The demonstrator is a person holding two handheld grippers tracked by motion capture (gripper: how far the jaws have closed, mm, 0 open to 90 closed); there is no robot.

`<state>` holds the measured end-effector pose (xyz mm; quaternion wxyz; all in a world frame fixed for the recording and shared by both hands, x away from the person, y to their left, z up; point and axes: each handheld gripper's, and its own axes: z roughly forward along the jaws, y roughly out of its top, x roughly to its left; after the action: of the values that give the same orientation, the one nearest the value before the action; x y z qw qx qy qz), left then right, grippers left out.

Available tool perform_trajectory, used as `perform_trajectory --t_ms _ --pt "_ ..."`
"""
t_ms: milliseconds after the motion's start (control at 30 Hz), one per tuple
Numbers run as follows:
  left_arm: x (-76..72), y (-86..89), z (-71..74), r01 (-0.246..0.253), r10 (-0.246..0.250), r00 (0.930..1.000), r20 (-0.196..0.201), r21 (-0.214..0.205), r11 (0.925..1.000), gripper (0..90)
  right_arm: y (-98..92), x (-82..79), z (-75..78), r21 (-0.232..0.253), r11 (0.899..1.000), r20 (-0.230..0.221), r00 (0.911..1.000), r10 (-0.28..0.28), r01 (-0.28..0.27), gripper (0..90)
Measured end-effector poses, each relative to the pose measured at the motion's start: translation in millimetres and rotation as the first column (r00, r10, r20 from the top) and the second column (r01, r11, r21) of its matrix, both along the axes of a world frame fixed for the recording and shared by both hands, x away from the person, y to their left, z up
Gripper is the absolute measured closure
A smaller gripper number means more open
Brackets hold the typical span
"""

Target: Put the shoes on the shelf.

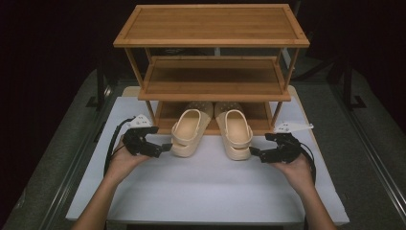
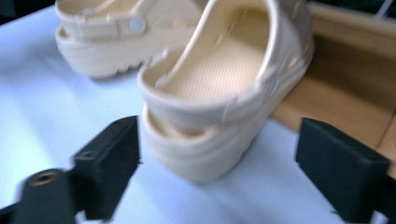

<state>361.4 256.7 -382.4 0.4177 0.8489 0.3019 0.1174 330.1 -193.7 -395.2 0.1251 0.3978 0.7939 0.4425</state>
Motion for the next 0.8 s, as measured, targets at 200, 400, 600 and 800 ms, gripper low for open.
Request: perform_trajectory --t_ms 200,400,600,800 --pt "3.1 -5.4 -24.3 0.027 -0.025 0.9991 -0.034 0.055 0.9981 0.0 10.2 3.6 -23.7 -0.051 0.998 -0.046 0.9979 0.045 -0.048 1.8" --pt "8.8 -16.1 -37.4 0.049 -0.047 0.9983 -0.035 0.046 0.9978 0.0 16.7 11.2 -34.5 -0.059 0.996 -0.052 0.997 0.057 -0.06 1.7" --pt "17.9 -25.8 -42.7 0.067 -0.066 0.9978 -0.009 0.035 0.9972 0.0 19.3 19.3 -39.5 -0.036 0.996 -0.053 0.9956 0.077 -0.079 1.7" --pt "25.7 -35.5 -52.0 0.075 -0.074 0.9971 -0.02 0.037 0.9965 0.0 24.2 28.5 -46.6 -0.021 0.995 -0.072 0.9925 0.099 -0.101 1.8"
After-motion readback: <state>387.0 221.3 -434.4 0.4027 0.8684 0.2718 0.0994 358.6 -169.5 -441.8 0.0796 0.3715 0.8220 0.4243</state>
